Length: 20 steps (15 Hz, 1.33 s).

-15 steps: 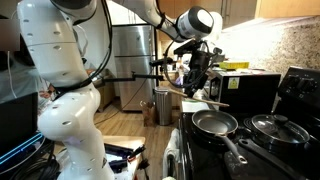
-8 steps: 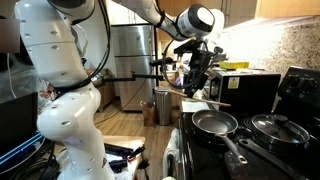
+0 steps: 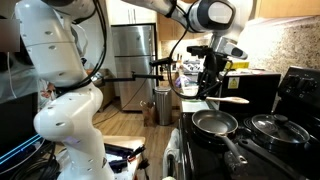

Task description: Put the spatula into the black pot.

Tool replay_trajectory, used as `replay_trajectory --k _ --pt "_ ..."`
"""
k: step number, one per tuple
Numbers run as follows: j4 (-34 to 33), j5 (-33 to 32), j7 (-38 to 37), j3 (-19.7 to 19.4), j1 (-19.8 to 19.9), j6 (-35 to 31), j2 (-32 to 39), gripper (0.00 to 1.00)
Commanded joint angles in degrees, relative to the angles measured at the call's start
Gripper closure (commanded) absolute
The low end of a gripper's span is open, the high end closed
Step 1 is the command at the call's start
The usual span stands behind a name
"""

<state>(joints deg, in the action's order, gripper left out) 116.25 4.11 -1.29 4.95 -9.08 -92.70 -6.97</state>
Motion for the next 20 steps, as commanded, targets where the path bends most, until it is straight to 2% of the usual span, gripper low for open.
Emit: replay_trajectory --k 1,6,7,8,11,12,13,17,20 --pt "1.6 2.0 2.2 -1.5 2.7 1.1 -2.4 0.93" --pt "1.0 -1.4 0.0 -3.2 5.3 5.5 -4.7 0.93" --pt "0.0 -0.1 0.9 -2.9 5.0 4.3 -2.2 0.93" --pt "0.0 -0.1 0.9 -3.1 5.3 4.4 -2.6 0.7" --pt "0.0 -0.1 0.9 -2.9 5.1 4.4 -2.3 0.7" --pt "0.0 -0.8 0.3 -2.3 4.7 4.7 -1.9 0.93" --pt "-0.3 -4.4 -3.6 -1.5 4.9 3.2 -1.7 0.93" --pt "-6.1 -9.7 -11.0 -2.9 7.1 5.8 1.5 0.93" --pt "-11.8 -10.0 -8.9 -5.1 9.0 9.0 5.3 0.93"
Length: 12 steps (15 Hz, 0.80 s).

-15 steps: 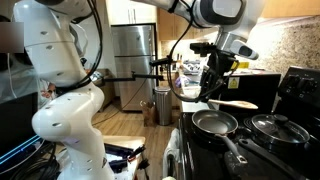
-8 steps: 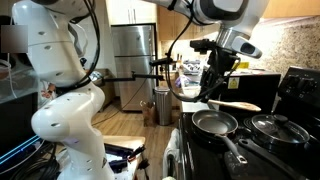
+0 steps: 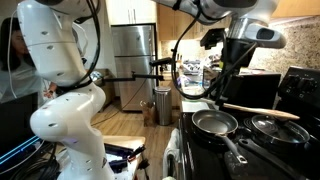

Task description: Put the spatula into the black pot.

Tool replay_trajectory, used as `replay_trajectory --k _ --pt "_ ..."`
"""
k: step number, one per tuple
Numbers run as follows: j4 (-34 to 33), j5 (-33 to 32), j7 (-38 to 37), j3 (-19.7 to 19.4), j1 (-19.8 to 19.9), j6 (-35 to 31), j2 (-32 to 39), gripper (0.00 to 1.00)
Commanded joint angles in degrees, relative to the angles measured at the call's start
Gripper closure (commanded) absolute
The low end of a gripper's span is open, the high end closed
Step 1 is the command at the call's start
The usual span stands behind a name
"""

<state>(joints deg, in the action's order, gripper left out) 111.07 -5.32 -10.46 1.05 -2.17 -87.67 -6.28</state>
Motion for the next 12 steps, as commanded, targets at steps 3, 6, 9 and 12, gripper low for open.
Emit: replay_trajectory --k 3,6,9,12 --pt "-10.0 -0.3 0.8 -3.1 3.4 3.6 8.2 0.93" --pt "-8.3 0.0 0.7 -3.5 3.5 1.8 7.2 0.7" --pt "-8.9 0.0 0.3 -3.6 3.6 1.7 8.0 0.7" --pt "-11.5 0.0 1.3 -4.2 4.2 3.2 9.8 0.93"
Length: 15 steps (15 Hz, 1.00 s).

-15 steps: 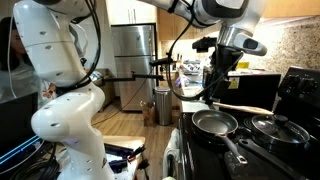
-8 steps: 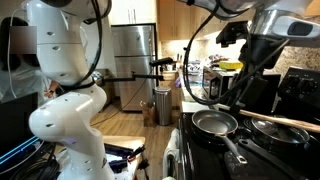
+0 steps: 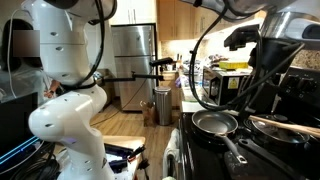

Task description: Put the spatula into the black pot.

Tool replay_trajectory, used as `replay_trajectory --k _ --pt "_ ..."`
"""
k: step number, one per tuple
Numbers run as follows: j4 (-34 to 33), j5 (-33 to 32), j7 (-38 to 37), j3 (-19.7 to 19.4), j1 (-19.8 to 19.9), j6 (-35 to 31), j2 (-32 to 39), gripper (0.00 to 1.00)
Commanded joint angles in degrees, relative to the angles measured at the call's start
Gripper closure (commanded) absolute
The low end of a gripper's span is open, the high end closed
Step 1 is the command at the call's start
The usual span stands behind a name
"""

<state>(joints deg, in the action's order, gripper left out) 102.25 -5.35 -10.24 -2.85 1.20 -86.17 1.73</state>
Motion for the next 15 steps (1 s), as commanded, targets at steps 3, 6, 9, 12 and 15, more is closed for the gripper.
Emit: replay_trajectory --k 3,6,9,12,15 --pt "-7.4 3.5 8.5 -1.7 2.3 4.9 4.9 0.93" --pt "-13.4 7.0 15.7 -2.9 4.2 9.5 9.2 0.93" --pt "-19.5 8.1 21.9 -3.1 6.0 14.0 14.0 0.93" --pt "-16.5 6.5 19.7 -2.9 5.9 11.6 12.4 0.7" --pt "-16.5 6.5 19.7 -2.8 5.8 11.6 12.7 0.7"
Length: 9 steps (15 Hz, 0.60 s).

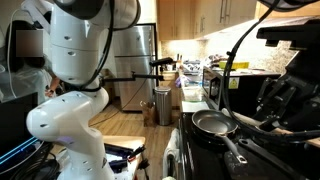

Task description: Put the spatula into the black pot.

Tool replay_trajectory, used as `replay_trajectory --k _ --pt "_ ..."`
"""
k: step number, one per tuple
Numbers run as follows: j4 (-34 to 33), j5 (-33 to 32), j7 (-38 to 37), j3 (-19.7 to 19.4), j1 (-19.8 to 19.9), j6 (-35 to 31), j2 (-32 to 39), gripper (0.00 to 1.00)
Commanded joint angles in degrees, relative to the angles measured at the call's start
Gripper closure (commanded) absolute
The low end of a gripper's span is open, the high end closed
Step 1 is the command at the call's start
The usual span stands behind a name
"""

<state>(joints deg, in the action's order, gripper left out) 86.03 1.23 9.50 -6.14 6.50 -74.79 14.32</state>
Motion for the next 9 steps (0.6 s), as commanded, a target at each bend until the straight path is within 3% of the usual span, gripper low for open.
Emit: replay_trajectory --k 1,9 --pt "0.1 -0.6 -1.2 0.5 0.2 -0.4 -0.2 0.93" --pt "-5.6 3.6 -8.7 -0.3 1.5 1.6 8.4 0.93"
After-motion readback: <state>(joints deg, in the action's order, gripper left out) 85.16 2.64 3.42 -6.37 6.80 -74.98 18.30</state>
